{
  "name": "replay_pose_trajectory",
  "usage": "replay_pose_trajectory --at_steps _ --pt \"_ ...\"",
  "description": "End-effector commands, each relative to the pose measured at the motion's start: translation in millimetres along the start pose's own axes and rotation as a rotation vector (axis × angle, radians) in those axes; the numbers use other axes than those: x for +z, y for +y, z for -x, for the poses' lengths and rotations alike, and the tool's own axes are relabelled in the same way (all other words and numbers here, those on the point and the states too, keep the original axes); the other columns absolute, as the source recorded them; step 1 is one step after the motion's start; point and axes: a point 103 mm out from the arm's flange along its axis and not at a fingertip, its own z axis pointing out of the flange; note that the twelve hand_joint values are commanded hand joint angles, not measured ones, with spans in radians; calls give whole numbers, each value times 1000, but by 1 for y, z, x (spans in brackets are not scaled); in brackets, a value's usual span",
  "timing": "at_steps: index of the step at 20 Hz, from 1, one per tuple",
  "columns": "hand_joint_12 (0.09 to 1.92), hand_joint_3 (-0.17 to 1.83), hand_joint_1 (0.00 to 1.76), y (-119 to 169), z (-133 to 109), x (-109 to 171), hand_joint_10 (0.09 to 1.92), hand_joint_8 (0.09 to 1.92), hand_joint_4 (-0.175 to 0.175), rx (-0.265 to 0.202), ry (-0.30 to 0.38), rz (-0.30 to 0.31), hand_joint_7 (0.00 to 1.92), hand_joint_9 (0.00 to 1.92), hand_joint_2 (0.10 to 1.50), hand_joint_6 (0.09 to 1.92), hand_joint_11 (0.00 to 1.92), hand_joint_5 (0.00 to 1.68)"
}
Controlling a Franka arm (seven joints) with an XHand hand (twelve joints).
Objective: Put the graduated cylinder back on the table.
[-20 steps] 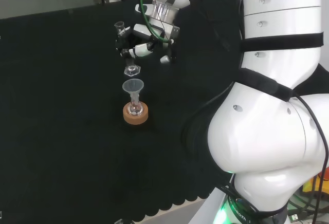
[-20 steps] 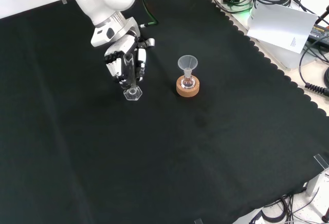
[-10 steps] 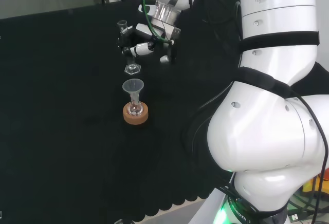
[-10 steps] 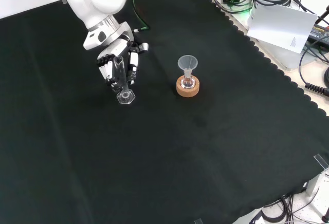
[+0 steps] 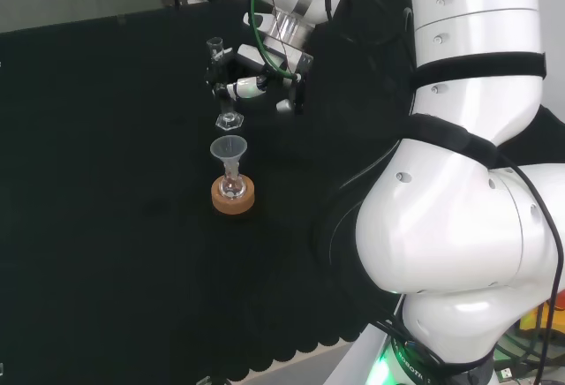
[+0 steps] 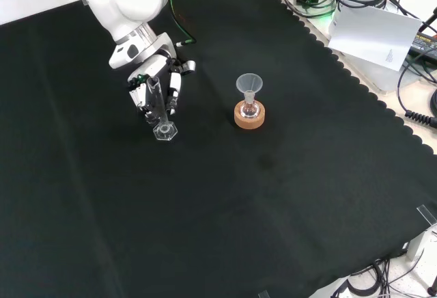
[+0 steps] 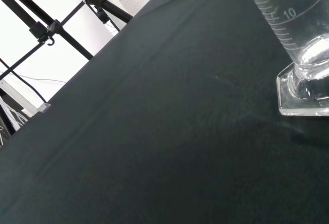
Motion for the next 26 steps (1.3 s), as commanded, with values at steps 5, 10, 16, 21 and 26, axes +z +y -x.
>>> replay_pose_trajectory --at_steps 5,10,16,21,26 --pt "775 2 1104 -4 3 2 87 567 -135 16 4 -25 969 1326 1189 1208 1224 845" --pt "964 -25 1072 -9 6 -1 87 624 -68 16 53 -34 785 1213 1168 991 981 754" --pt "1103 -171 1021 -13 5 -5 87 622 -35 18 37 -45 696 1114 1166 747 792 693" --pt "1148 -175 992 -16 5 -11 87 612 -40 37 28 -60 664 1068 1117 707 721 626" --pt "1215 -175 948 -15 4 -19 87 617 -48 61 13 -82 600 996 1058 636 613 524"
